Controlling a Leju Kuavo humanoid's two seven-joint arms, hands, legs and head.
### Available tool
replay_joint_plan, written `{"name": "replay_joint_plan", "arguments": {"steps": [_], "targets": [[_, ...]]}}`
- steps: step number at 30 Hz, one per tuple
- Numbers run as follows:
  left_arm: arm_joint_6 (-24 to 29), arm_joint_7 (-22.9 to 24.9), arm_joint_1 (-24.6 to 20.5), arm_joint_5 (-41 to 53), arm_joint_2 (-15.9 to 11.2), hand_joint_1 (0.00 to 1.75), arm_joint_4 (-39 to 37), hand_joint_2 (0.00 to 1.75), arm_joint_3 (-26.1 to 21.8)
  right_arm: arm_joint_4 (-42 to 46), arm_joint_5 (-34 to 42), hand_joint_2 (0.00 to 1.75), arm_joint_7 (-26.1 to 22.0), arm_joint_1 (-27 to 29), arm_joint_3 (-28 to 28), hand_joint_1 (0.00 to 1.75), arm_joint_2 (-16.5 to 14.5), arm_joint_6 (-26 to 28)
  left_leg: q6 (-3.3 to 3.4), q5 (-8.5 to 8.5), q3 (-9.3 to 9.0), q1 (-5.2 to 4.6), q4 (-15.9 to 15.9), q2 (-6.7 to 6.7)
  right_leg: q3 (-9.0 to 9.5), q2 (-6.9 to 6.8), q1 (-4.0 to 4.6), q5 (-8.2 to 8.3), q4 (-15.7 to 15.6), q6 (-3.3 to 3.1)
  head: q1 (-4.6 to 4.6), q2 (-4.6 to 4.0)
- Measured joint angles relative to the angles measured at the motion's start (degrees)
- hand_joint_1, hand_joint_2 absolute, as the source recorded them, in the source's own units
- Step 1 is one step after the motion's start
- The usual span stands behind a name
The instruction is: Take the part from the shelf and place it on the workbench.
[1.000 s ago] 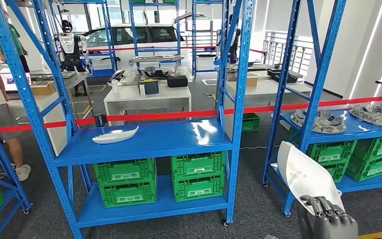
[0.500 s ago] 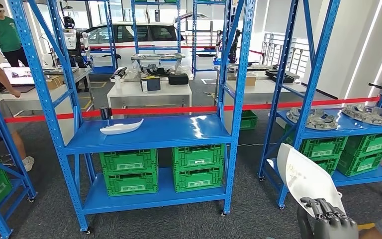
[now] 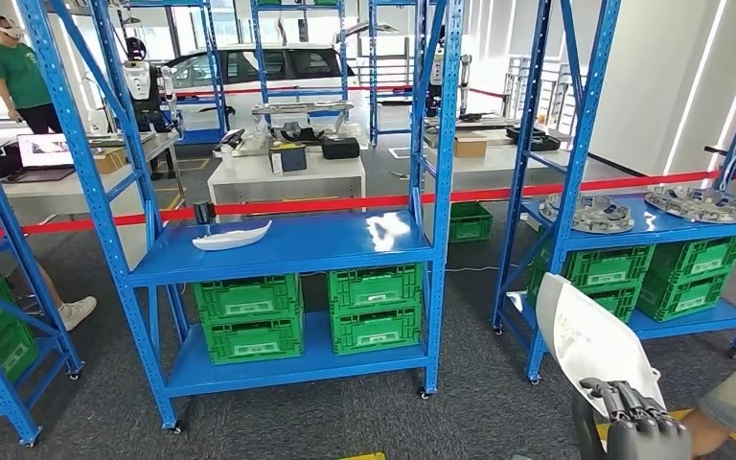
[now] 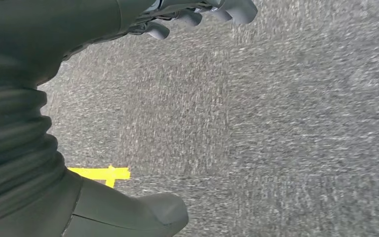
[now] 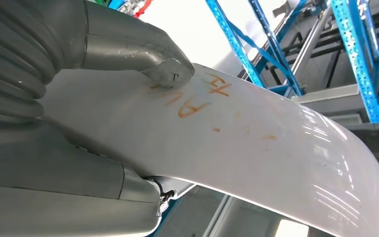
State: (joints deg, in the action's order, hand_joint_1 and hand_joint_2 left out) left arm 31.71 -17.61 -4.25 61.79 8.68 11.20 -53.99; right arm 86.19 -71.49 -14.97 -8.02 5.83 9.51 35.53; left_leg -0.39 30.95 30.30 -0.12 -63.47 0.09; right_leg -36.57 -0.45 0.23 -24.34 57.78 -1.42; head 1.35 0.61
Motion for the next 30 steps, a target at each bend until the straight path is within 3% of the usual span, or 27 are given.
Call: {"name": "replay_joint_plan", "arguments": {"steps": [2,5,7,9,10,11,12,13,15,17,21,25,30], "targets": [[-0.1,-0.4,-0.1,0.0,0.0,0.0,0.0,1.75,0.0,0.0,0.0,1.75,-0.1,0.0,0.0,1.75,0.0,0.0,0.59,1.2,-3.91,-0.38,6.3,-0.03,-0.42,-0.11,-0.02,0.85,0.0,0.57,0.0,0.0],[-0.1,-0.9,0.0,0.0,0.0,0.0,0.0,1.75,0.0,0.0,0.0,1.75,-0.4,0.0,0.0,1.75,-0.2,0.0,1.45,0.59,-3.86,-0.49,7.8,0.07,-0.66,-0.14,-0.29,1.65,-0.1,1.66,0.01,0.0],[0.0,-0.8,0.0,0.1,0.0,0.0,0.0,1.75,0.0,0.0,0.0,1.75,-0.5,0.0,-0.1,1.75,-0.2,0.0,2.16,-0.45,-3.41,-0.24,8.1,0.28,-2.01,0.12,-0.42,-0.85,3.0,2.29,-0.04,0.0],[0.2,-0.7,0.0,0.4,-0.1,0.0,0.0,1.75,0.0,0.0,-0.1,1.75,-0.6,0.1,-0.1,1.75,-0.3,-0.1,2.44,-1.19,-2.44,-0.22,7.9,0.43,-4.85,0.26,-0.68,-5.6,10.5,2.75,-0.07,0.0],[0.2,-0.6,0.1,0.6,-0.1,0.0,0.0,1.75,0.0,0.0,-0.1,1.75,-0.6,0.2,-0.1,1.75,-0.3,-0.3,2.4,-1.51,-1.83,-0.22,7.7,0.47,-6.02,0.27,-0.76,-7.37,14.1,2.92,-0.08,0.0],[0.3,-0.5,0.1,0.7,-0.1,0.0,0.0,1.75,0.0,0.0,0.0,1.75,-0.5,0.3,-0.1,1.75,-0.4,-0.4,2.32,-1.75,-1.25,-0.21,7.4,0.48,-6.3,0.27,-0.81,-8.08,16.1,3.04,-0.08,0.0],[0.3,-0.4,0.2,0.7,-0.1,0.0,0.0,1.75,0.0,0.0,0.0,1.75,-0.5,0.4,-0.1,1.75,-0.4,-0.6,2.21,-1.91,-0.75,-0.17,7.1,0.49,-5.32,0.27,-0.84,-7.7,15.6,3.09,-0.08,0.0],[0.4,-0.3,0.2,0.8,-0.1,0.0,0.0,1.75,0.0,0.0,0.0,1.75,-0.5,0.4,-0.1,1.75,-0.4,-0.7,2.11,-1.99,-0.36,-0.12,6.8,0.49,-3.19,0.26,-0.87,-6.48,12.9,3.07,-0.08,0.0],[0.5,-0.2,0.1,0.8,-0.1,0.0,0.0,1.75,0.0,0.1,0.0,1.75,-0.5,0.4,-0.1,1.75,-0.4,-1.0,1.77,-1.93,0.24,-0.15,6.0,0.5,2.03,0.26,-0.82,-4.27,4.8,2.84,-0.07,0.0],[0.6,-0.1,0.1,0.8,-0.1,0.0,0.0,1.75,0.0,0.2,0.0,1.75,-0.4,0.4,-0.1,1.75,-0.4,-1.0,1.34,-1.86,0.76,-0.36,5.4,0.49,4.27,0.28,-0.67,-3.75,0.6,2.4,-0.07,0.0],[0.6,0.2,0.1,1.2,-0.1,0.0,0.0,1.75,0.0,0.5,0.1,1.75,-0.4,0.4,-0.1,1.75,-0.5,-1.2,1.64,-2.16,1.13,-0.46,5.4,0.47,4.08,0.29,-0.51,-3.52,0.3,2.01,-0.07,0.0],[0.6,0.2,0.1,1.6,0.0,0.0,0.0,1.75,0.0,0.9,0.0,1.75,-0.1,0.4,-0.1,1.75,-0.5,-1.4,1.03,-2.51,1.29,-0.35,5.8,0.46,4.03,0.26,-0.37,-3.41,0.3,1.61,-0.06,0.0],[0.6,0.3,0.1,1.8,-0.1,0.0,0.0,1.75,0.0,1.1,-0.2,1.75,0.4,0.6,-0.1,1.75,-0.6,-1.6,1.02,-2.57,1.57,-0.4,5.6,0.46,3.9,0.23,-0.5,-3.16,0.3,1.65,-0.06,0.0]]}}
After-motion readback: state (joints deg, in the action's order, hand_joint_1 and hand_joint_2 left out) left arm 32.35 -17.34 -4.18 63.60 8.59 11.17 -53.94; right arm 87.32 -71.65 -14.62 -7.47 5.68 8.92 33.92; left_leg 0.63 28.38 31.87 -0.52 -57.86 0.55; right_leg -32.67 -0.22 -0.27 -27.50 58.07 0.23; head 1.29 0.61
